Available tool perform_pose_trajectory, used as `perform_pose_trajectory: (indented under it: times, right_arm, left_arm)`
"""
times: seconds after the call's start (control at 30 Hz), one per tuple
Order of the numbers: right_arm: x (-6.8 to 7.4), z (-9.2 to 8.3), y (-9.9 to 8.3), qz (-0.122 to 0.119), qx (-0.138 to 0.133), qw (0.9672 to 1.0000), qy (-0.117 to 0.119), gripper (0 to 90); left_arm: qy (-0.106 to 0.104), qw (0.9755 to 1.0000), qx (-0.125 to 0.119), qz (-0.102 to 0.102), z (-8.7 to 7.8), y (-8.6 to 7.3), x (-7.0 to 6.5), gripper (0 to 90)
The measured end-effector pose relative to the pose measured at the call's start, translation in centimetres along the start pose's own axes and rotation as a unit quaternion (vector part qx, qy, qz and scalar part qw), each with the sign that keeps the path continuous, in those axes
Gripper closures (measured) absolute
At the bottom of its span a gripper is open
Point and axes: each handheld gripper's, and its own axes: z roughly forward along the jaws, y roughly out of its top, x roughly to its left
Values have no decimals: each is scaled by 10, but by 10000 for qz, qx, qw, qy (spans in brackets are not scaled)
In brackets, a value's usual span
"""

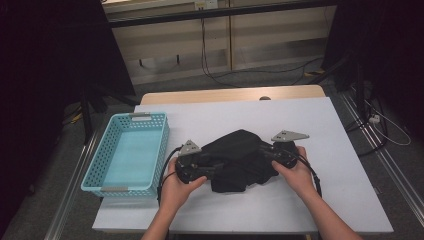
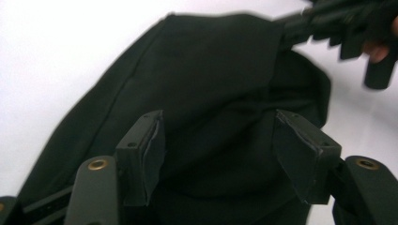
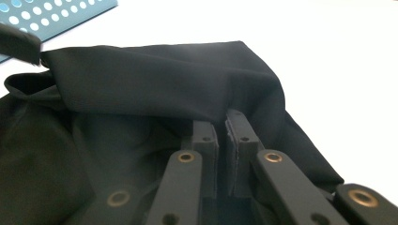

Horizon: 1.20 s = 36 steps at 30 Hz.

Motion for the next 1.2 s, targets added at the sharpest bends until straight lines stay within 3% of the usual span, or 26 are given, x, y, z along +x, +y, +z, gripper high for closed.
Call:
perform_pose_trajectory:
  times: [0.13,0.3,0.33,0.47,0.6,0.7,0.77,0.93,1.07,1.2]
  right_arm:
    - [0,0,0,30,-22,10000,30,850]
    - [0,-4,1,33,-25,10000,52,850]
    - [0,-6,1,47,-40,10000,45,850]
    - [-3,-15,3,110,-128,9998,69,853]
    - [-5,-33,10,64,-301,9995,27,855]
    - [-9,-49,12,82,-498,9987,-37,862]
    - [-13,-55,9,106,-474,9988,-32,866]
    - [-18,-52,-4,144,-122,9998,-68,872]
    - [-26,-54,-7,218,-164,9994,-228,869]
    - [-27,-53,-7,215,-168,9994,-207,839]
  left_arm:
    - [69,9999,92,120,9,-4,0,466]
    - [126,9998,162,35,7,0,6,856]
    - [125,9998,128,-19,5,1,7,883]
    - [195,9995,-192,-163,-16,12,16,888]
    - [292,9976,-555,-278,-37,21,23,889]
    - [387,9961,-707,-357,-46,24,27,890]
    - [481,9949,-780,-423,-50,25,31,890]
    - [614,9930,-838,-564,-55,25,40,889]
    - [642,9925,-815,-642,-52,23,45,889]
    - [671,9924,-801,-656,-51,22,47,889]
